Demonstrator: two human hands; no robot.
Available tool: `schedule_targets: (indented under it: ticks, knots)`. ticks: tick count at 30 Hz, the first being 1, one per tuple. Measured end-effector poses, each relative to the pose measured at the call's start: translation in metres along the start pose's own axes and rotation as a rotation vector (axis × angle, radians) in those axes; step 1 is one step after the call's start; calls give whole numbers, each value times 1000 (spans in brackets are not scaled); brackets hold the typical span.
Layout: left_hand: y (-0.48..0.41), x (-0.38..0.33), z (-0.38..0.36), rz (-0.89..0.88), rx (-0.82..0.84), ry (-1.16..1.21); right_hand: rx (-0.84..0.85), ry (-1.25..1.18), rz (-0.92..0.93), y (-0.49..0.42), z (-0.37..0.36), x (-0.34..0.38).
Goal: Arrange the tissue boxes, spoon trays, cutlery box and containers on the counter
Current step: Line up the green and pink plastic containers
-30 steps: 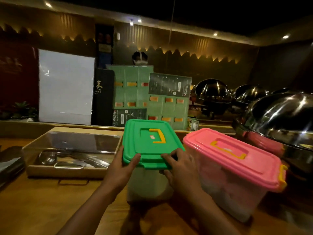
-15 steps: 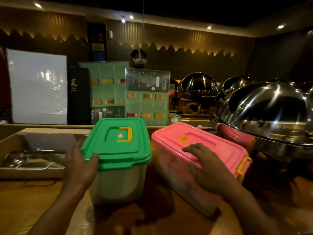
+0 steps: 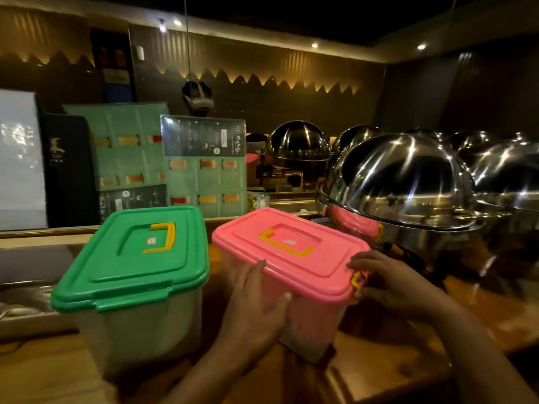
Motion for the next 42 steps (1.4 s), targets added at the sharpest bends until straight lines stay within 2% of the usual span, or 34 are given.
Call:
schedule_targets:
  ticks: [3, 6, 10, 14, 18, 21, 23, 30, 42]
  knots:
    - [-3, 3, -20, 81, 89, 193, -63, -44, 27, 2, -2, 0]
    - [-7, 6, -31, 122, 111, 275, -113, -23, 45, 3, -4, 8]
    - [-16, 12, -31, 192, 46, 231, -270, -2, 123, 8, -16, 44]
    - [-34, 31, -19, 227, -61, 229, -429, -9, 124, 13, -41, 83]
    - [-48, 53, -9, 239, -74, 402, -466, -118, 58, 17, -50, 74]
    - [-56, 57, -5, 248, -64, 507, -532, -210, -92, 22, -49, 40]
    - [-61, 59, -7, 254, -76, 539, -541, -262, -158, 21, -52, 24]
    - [-77, 54, -17, 253, -92, 464, -535, -336, -180, 6, -65, 6]
    - [-118, 57, -48, 245, -39, 481, -575, -305, -217, -23, -62, -24]
Point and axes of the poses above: each hand's wrist, its own y-axis away from the middle knuckle, its own z-axis out of the back of the hand, x = y × z, the point moved 4 cm from there along -y, towards the middle knuckle
